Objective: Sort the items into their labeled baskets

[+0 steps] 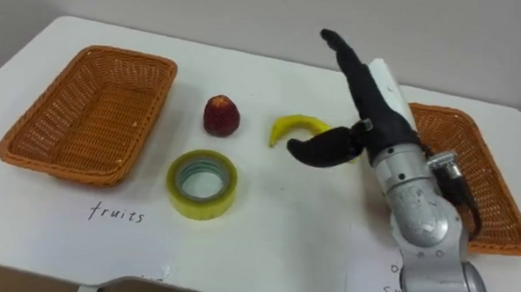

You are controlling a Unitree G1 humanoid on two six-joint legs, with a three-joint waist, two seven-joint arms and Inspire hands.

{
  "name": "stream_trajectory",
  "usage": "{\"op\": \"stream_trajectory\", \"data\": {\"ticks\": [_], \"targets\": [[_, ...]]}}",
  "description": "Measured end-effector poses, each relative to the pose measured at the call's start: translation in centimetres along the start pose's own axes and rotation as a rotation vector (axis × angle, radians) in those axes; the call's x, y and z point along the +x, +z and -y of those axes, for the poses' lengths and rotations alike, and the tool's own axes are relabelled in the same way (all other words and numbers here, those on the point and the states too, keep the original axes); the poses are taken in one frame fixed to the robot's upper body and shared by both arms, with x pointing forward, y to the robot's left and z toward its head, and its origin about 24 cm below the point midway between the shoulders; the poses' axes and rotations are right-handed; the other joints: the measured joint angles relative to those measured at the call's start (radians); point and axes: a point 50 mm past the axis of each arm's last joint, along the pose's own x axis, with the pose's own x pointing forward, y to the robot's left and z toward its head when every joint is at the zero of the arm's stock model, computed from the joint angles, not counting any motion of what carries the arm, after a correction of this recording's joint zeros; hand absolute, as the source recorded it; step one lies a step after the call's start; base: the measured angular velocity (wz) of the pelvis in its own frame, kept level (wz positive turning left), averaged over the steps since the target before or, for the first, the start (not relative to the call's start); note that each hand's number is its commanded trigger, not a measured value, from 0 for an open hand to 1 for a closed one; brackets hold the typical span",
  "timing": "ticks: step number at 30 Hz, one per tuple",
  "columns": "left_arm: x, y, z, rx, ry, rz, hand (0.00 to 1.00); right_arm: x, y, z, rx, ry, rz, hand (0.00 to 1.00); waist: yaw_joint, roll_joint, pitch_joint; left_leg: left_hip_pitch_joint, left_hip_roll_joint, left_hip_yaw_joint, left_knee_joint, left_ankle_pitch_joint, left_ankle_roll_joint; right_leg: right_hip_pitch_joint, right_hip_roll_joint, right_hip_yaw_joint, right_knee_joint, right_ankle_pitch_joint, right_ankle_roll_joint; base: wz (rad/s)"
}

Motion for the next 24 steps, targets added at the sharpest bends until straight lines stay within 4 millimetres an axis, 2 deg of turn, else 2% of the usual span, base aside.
{"op": "stream_trajectory", "data": {"ticks": [2, 4, 12, 20, 24], "targets": [[0.0, 0.2, 0.1, 0.007, -0.006, 0.006, 0.00, 0.1, -0.1, -0.8, 0.030, 0.035, -0.002, 0.00, 0.027, -0.007, 0.0034, -0.002, -0.002, -0.009, 0.003, 0.001, -0.001, 0.003, -0.002, -0.008, -0.001, 0.000, 0.000, 0.14], [0.0, 0.1, 0.1, 0.007, -0.007, 0.006, 0.00, 0.2, 0.0, -1.4, 0.037, 0.067, 0.002, 0.00, 0.032, -0.011, 0.0049, -0.013, -0.005, -0.020, 0.012, 0.001, -0.001, 0.002, -0.004, -0.020, -0.004, 0.000, 0.000, 0.15], [-0.1, 0.7, -0.3, 0.003, -0.009, 0.036, 0.00, 0.2, 0.1, -3.0, -0.031, 0.130, -0.002, 0.00, 0.070, -0.020, 0.0004, -0.027, -0.010, -0.029, 0.014, 0.003, 0.002, 0.001, -0.006, -0.025, -0.017, 0.003, 0.005, 0.07], [0.0, 1.3, -0.3, 0.000, -0.021, 0.053, 0.00, 0.3, -0.5, -3.8, -0.040, 0.161, -0.028, 0.00, 0.091, -0.022, 0.0013, -0.025, -0.010, -0.037, 0.010, 0.003, 0.003, 0.003, -0.009, -0.040, -0.015, 0.005, 0.006, 0.01], [0.0, 1.5, -0.4, -0.001, -0.018, 0.061, 0.00, 0.2, -1.1, -4.8, -0.038, 0.205, -0.060, 0.00, 0.106, -0.028, 0.0044, -0.029, -0.011, -0.044, 0.012, 0.003, 0.003, 0.003, -0.010, -0.049, -0.014, 0.005, 0.007, 0.05]]}}
